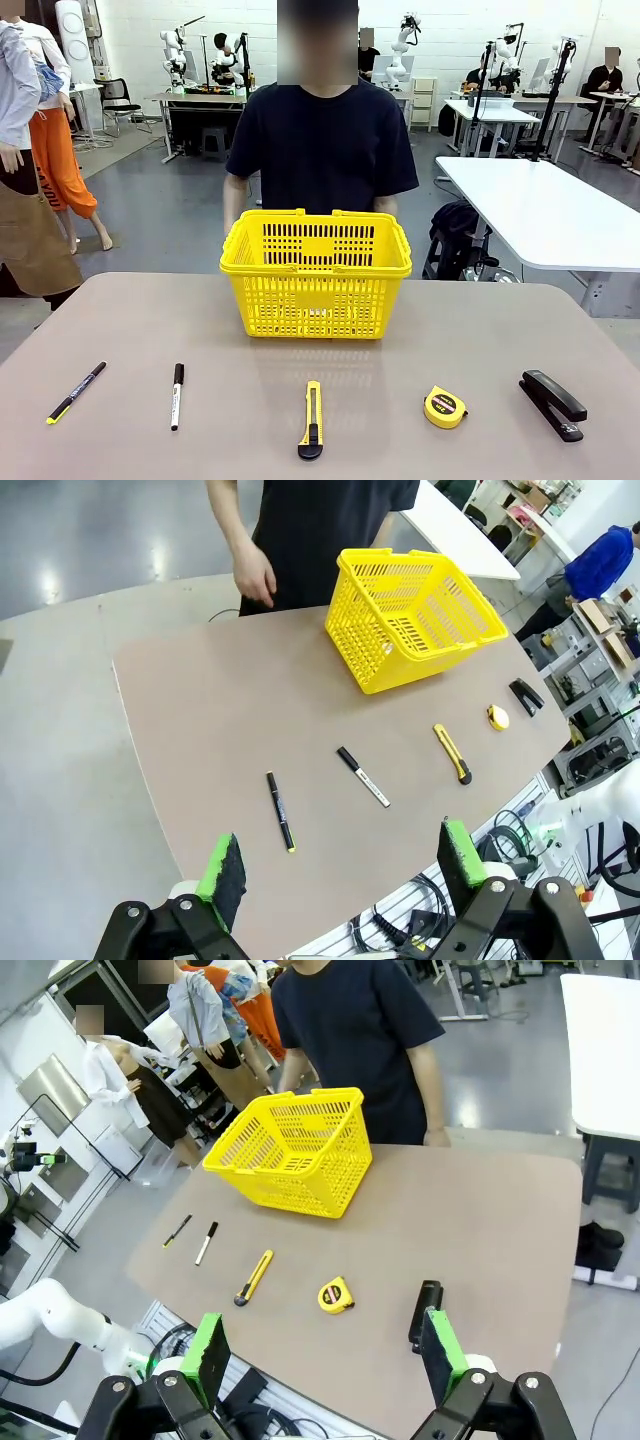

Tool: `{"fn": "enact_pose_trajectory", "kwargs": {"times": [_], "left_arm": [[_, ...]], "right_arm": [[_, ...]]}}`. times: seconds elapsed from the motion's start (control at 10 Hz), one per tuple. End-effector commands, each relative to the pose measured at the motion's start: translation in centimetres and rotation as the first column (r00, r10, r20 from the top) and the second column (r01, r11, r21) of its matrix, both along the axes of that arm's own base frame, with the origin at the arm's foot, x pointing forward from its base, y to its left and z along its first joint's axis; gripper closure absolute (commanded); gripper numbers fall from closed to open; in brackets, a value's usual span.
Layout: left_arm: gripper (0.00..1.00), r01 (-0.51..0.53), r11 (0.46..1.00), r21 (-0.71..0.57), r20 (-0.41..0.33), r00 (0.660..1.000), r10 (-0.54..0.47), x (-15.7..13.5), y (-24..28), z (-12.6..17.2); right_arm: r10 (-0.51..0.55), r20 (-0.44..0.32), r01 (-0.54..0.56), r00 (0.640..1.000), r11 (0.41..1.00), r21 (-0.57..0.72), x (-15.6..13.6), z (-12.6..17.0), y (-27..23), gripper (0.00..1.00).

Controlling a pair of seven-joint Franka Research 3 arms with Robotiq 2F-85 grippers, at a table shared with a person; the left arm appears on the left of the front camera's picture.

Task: Place the items the person wants into the basket.
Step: Pick up the item the person points to and place it in the Market Basket.

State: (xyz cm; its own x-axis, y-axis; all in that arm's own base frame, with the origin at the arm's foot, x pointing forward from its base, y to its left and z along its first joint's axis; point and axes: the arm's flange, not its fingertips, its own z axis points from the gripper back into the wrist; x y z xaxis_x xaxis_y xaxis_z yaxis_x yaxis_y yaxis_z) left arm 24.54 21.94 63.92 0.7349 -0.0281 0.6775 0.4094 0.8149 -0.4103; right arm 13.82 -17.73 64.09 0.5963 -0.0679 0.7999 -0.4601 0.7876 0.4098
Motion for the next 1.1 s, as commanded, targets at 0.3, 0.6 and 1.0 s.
{"fn": "enact_pose_trajectory", "kwargs": {"times": [0.3,0.6,1.0], "left_arm": [[0.0,0.01,1.0,-0.007,0.007,1.0,-0.01,-0.06,-0.09,0.11],[0.0,0.01,1.0,-0.007,0.007,1.0,-0.01,-0.06,-0.09,0.11],[0.0,0.01,1.0,-0.007,0.007,1.0,-0.01,-0.06,-0.09,0.11]], "right_arm": [[0.0,0.003,0.0,1.0,1.0,-0.001,-0.1,0.03,0.02,0.0],[0.0,0.003,0.0,1.0,1.0,-0.001,-0.1,0.03,0.02,0.0],[0.0,0.003,0.0,1.0,1.0,-0.001,-0.1,0.03,0.02,0.0]]}}
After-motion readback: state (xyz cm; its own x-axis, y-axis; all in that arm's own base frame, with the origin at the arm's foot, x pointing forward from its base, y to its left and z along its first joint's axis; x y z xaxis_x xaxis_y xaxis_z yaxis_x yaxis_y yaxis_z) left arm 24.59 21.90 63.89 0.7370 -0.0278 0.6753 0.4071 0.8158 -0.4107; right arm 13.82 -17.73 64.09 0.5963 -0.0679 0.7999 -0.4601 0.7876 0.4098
